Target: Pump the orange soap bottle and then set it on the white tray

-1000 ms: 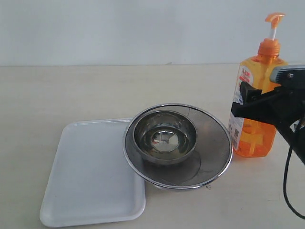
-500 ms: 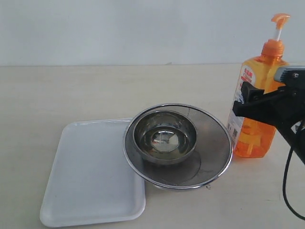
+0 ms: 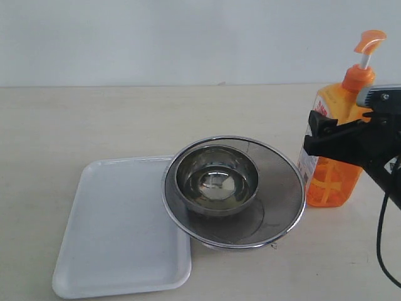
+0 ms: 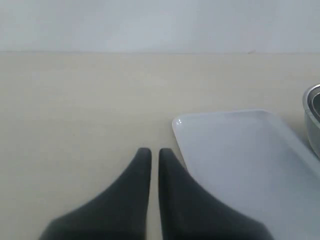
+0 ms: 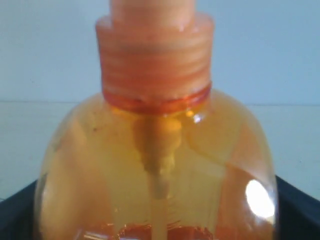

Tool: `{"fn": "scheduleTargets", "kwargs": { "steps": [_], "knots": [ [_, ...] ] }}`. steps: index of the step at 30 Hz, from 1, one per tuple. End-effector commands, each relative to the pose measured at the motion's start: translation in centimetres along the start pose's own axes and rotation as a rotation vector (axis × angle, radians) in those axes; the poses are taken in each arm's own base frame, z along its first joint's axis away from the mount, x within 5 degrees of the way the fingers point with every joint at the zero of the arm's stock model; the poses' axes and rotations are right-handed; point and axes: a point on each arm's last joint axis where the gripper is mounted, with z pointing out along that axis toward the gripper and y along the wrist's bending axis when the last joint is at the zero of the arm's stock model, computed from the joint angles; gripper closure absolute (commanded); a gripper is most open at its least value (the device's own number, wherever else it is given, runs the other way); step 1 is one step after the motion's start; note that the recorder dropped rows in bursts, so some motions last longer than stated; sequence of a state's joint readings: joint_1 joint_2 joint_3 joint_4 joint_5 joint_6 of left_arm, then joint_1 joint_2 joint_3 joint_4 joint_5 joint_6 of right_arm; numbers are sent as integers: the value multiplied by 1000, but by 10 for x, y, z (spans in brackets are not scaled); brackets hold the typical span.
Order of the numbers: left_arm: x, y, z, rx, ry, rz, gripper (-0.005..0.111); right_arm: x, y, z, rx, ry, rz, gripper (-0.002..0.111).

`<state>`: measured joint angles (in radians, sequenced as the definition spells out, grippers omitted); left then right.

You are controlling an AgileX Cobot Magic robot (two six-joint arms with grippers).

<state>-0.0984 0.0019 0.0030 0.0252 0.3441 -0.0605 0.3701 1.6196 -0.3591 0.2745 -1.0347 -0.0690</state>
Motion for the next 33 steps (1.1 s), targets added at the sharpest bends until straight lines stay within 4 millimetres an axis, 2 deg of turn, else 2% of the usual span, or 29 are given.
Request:
{"fn": "scheduleTargets", "kwargs": {
  "steps": [1, 6, 15, 24, 29, 33],
  "knots": [
    [-1, 0, 0, 6, -8, 1, 102, -15, 0, -9, -18, 9, 1, 30],
    [-1, 0, 0, 6, -8, 1, 102, -31, 1, -21, -38, 19, 1, 30],
    [-1, 0, 0, 6, -8, 1, 102, -40, -1, -43, -72, 77, 7, 30],
    [-1, 0, 0, 6, -8, 1, 102, -21, -8, -76, -89, 92, 67, 30],
    [-1, 0, 0, 6, -8, 1, 102, -9, -8, -80, -89, 198, 153, 30],
    [-1, 0, 0, 6, -8, 1, 102, -3, -7, -82, -92, 262, 152, 30]
  ]
}}
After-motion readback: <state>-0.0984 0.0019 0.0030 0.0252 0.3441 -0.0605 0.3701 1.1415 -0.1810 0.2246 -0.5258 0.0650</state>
